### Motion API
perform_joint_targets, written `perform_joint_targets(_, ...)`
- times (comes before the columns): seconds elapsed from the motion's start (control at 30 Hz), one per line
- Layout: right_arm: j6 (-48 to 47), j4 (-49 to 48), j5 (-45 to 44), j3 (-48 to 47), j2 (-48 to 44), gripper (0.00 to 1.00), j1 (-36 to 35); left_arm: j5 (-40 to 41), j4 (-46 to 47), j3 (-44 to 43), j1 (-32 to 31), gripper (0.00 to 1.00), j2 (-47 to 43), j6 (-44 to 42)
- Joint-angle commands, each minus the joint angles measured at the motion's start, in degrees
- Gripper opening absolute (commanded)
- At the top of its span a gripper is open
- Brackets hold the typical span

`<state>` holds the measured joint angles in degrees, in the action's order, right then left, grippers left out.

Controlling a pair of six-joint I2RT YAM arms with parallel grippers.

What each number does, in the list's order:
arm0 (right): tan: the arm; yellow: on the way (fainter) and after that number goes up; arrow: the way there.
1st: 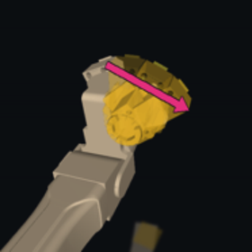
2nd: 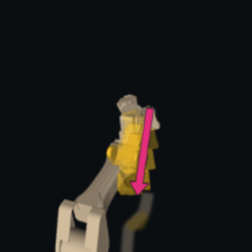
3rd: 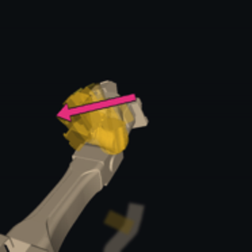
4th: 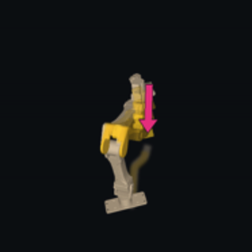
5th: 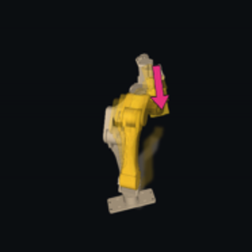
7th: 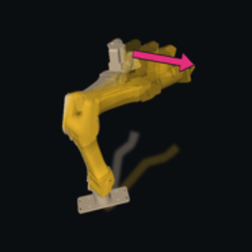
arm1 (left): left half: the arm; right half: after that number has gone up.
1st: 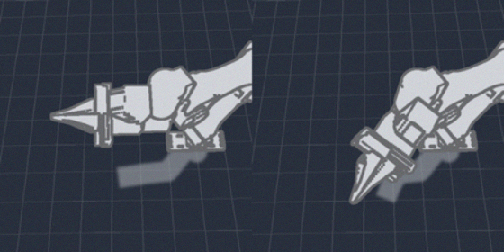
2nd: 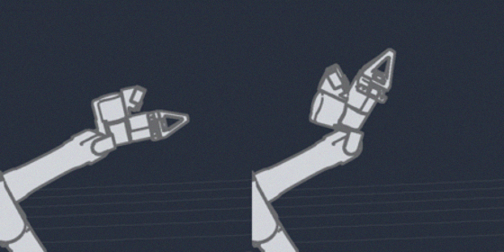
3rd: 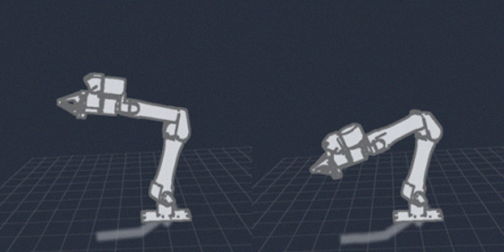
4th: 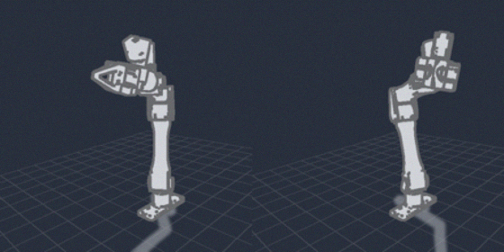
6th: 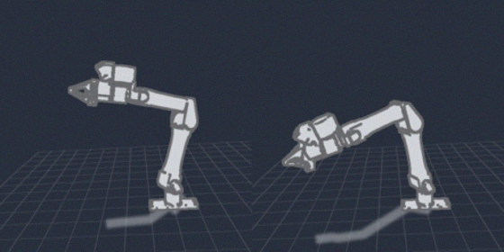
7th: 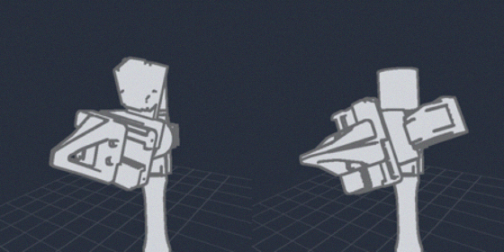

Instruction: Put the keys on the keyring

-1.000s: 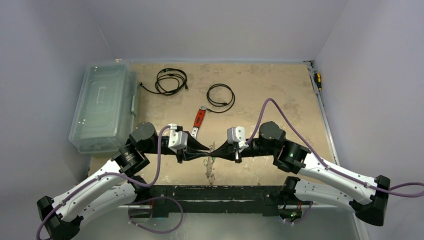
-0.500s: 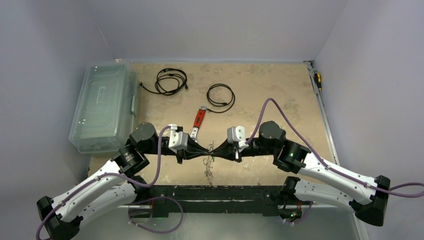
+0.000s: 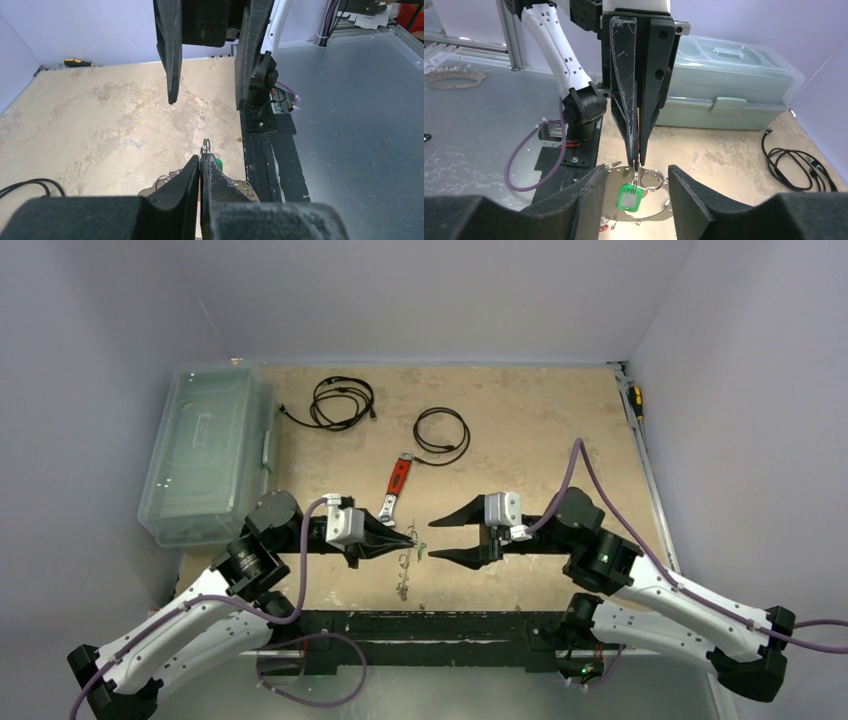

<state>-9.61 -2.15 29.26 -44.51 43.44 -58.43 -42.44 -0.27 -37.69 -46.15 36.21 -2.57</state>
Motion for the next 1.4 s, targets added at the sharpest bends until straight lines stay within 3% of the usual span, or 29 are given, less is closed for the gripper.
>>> perform_joint_targets(0.0,1.05,-1.94,-1.08,-0.44,0.79,0.48,-0.10,-1.06,2.05,-1.56,0.12,0.00,-0.30,-0.51)
perform_joint_targets(0.33,0.48,-1.67,-0.57,-1.04,3.58,0.42,-0.10,-1.06,1.94,-1.42,0.12,0.00,-1.05,-0.60)
perform_joint_targets(0.7,0.92,-1.76,-0.10,-0.90,4.79,0.18,-0.10,-0.71,1.78,-1.55,0.12,0.00,-1.70,-0.68)
perform_joint_targets(1.37,3.33,-4.86,0.29,2.18,4.74,0.17,-0.10,1.29,1.15,-1.71,0.15,0.00,-2.45,-1.12)
